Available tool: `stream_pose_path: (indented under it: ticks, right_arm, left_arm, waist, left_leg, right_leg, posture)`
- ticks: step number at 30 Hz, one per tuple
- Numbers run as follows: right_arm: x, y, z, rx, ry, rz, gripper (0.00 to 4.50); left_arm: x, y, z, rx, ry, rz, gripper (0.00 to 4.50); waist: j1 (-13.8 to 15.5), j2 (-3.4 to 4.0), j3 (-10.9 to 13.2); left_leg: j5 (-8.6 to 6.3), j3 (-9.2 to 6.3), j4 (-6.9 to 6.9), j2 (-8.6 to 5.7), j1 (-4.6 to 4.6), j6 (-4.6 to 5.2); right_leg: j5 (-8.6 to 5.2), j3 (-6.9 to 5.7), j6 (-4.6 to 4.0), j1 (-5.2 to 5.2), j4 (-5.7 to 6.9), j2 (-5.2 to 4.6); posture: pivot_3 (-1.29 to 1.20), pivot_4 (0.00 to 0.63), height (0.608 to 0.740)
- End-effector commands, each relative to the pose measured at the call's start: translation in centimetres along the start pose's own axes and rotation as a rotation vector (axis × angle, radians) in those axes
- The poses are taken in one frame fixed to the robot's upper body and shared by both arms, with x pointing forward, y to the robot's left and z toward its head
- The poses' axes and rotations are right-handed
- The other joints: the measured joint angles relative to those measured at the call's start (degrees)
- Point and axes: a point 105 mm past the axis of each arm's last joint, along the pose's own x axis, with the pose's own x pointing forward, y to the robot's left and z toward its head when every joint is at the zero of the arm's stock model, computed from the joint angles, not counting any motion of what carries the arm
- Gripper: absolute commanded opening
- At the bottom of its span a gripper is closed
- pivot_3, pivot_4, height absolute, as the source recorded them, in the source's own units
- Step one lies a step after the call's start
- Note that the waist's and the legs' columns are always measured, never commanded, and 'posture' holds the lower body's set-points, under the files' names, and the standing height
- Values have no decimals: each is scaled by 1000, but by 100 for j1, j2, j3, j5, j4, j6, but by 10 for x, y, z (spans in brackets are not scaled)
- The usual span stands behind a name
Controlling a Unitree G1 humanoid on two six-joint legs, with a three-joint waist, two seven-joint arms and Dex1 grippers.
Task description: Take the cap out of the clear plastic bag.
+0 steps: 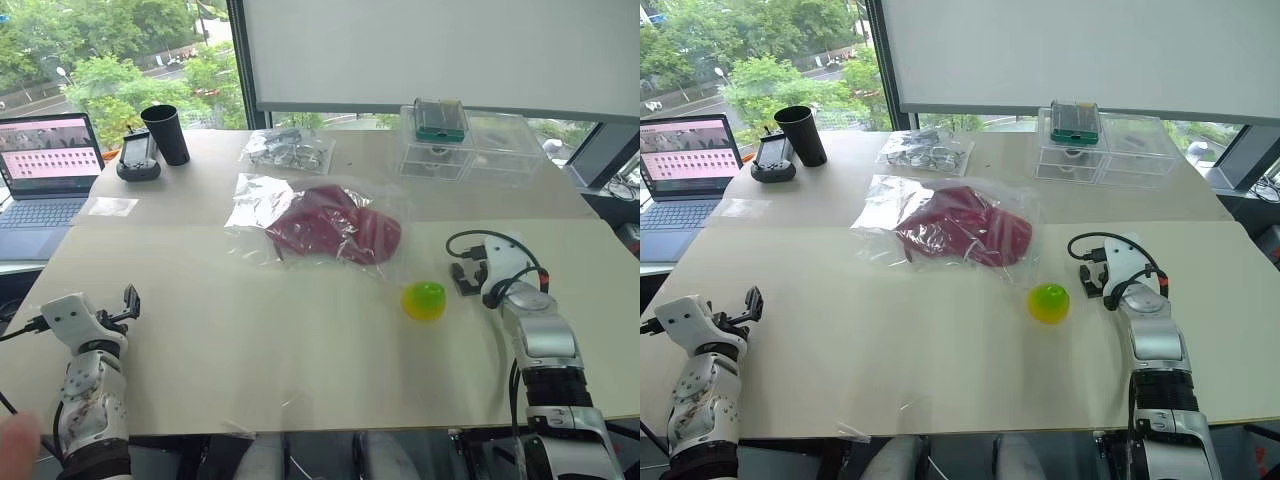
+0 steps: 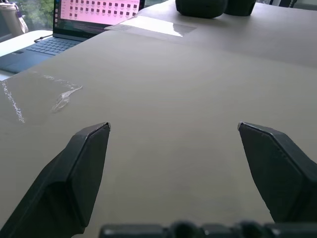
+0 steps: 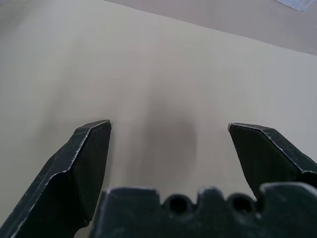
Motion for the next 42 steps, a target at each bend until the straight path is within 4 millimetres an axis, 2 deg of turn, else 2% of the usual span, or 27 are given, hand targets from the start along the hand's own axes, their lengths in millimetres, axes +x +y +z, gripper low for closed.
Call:
stream_pose_path:
  ticks: [1,3,5,6,8,10,13,19,22,25,27,34,36,42]
  right_arm:
    - [-3,-13,19,11,-74,-39,4500]
    - [-5,-16,20,22,-83,-55,4500]
    - [-6,-18,25,40,-106,-55,4500]
    - [-8,-19,30,45,-119,-44,4500]
    - [-10,-20,35,48,-131,-25,4500]
    - [-15,-19,44,46,-151,34,4500]
    - [-34,-22,58,16,-160,196,4500]
    - [-76,-40,64,-96,-64,435,4500]
    - [-107,-27,65,-124,-18,669,4500]
    - [-130,-8,65,-146,-8,844,4500]
    - [-130,10,65,-150,-18,874,4500]
    - [-120,40,54,-155,-31,835,4500]
    - [-115,41,55,-136,-43,810,4500]
    - [-108,47,55,-116,-53,797,4500]
  left_arm:
    - [2,-15,23,41,-68,-73,4445]
    - [1,-38,37,69,-107,-189,4445]
    - [-7,-69,55,97,-127,-395,4445]
    - [-17,-91,66,117,-132,-541,4445]
    - [-37,-117,76,156,-125,-741,4445]
    - [-64,-132,76,226,-80,-948,4445]
    - [-95,-137,78,311,8,-1172,4445]
    - [-114,-145,87,323,81,-1346,4445]
    - [-115,-152,87,318,84,-1375,4445]
    - [-113,-154,83,324,86,-1372,4445]
    - [-112,-156,81,322,92,-1371,4445]
    - [-114,-158,80,319,101,-1366,4445]
    - [-115,-158,80,316,104,-1368,4445]
    - [-114,-157,81,321,113,-1360,4445]
  waist:
    - [0,0,0]
    - [9,-1,1]
    - [31,-2,1]
    - [28,-3,2]
    - [15,1,4]
    - [-13,8,6]
    - [-75,40,24]
    - [-47,45,32]
    - [-25,50,35]
    - [-34,47,36]
    - [-37,45,37]
    - [24,39,40]
    - [26,39,41]
    - [30,39,41]
  left_leg:
    - [0,0,0,0,0,0]
    - [0,0,0,0,-2,0]
    - [0,0,0,0,-5,0]
    - [0,0,0,0,-6,0]
    - [0,2,-1,1,-11,0]
    - [0,10,-4,1,-10,0]
    - [-2,33,-25,0,-6,2]
    - [-4,29,-32,20,-20,7]
    - [-5,35,-30,25,-19,8]
    - [-7,41,-26,44,-20,9]
    - [-9,44,-22,63,-18,5]
    - [-9,59,-14,81,-28,3]
    - [-9,60,-9,80,-55,4]
    - [-9,60,-10,78,-57,3]
  right_leg:
    - [0,0,0,0,0,0]
    - [-1,0,1,-1,-1,0]
    - [1,0,0,-1,-2,0]
    - [1,-1,-1,-2,-3,0]
    - [4,1,-7,-8,-4,0]
    - [7,10,-11,-9,-7,-1]
    - [4,33,-12,-16,-14,-6]
    - [-18,22,-9,-41,-6,11]
    - [-19,24,-10,-41,-6,14]
    - [-17,29,-12,-41,-8,33]
    - [-13,29,-17,-41,-9,49]
    - [-9,28,-33,-59,-7,59]
    - [-1,29,-26,-86,-3,60]
    - [-1,30,-27,-86,-5,59]
  posture:
    - [0,150,740]
    - [0,150,740]
    - [0,150,740]
    - [0,150,740]
    - [0,150,740]
    - [0,150,740]
    - [0,150,740]
    - [0,150,740]
    - [0,150,740]
    - [0,150,740]
    - [0,150,740]
    - [0,150,740]
    - [0,150,740]
    - [0,150,740]
